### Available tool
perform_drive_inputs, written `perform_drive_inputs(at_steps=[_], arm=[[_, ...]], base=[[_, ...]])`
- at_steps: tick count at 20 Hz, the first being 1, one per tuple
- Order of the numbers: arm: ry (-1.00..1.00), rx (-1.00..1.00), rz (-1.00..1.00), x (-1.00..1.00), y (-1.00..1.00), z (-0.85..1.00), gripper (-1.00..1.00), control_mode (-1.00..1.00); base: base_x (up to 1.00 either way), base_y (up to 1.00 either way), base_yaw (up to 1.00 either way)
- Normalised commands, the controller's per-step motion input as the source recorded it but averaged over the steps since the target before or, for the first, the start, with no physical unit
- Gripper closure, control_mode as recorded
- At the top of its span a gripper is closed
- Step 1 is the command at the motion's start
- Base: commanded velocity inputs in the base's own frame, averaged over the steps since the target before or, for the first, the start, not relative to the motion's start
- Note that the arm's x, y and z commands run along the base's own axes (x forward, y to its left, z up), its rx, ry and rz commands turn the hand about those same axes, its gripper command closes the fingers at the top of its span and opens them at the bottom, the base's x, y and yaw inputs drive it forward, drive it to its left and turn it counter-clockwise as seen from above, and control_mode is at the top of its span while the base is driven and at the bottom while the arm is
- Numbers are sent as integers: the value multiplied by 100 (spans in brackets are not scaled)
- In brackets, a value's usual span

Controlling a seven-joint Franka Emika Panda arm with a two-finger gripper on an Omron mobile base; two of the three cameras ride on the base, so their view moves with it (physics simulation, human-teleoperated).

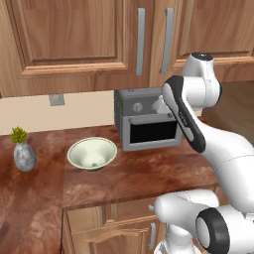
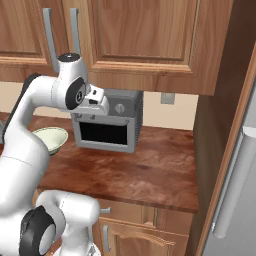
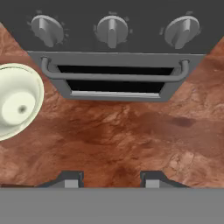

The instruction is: Open the cabinet and setup a tea strainer by placing it in the bowl upright.

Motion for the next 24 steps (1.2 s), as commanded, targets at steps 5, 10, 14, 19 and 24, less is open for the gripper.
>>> perform_drive_inputs(at_steps=[5, 10, 14, 19, 24], arm=[[-13, 0, 0, -28, 0, -1, -100, -100], [-35, 0, 0, -40, 0, 10, -100, -100], [-25, 0, -1, -16, 14, 30, -100, -100], [-19, 0, -1, -3, 36, 81, -100, -100], [-7, 0, 0, 0, 37, 99, -100, -100]], base=[[0, 0, 0], [0, 0, 0], [0, 0, 0], [0, 0, 0], [0, 0, 0]])
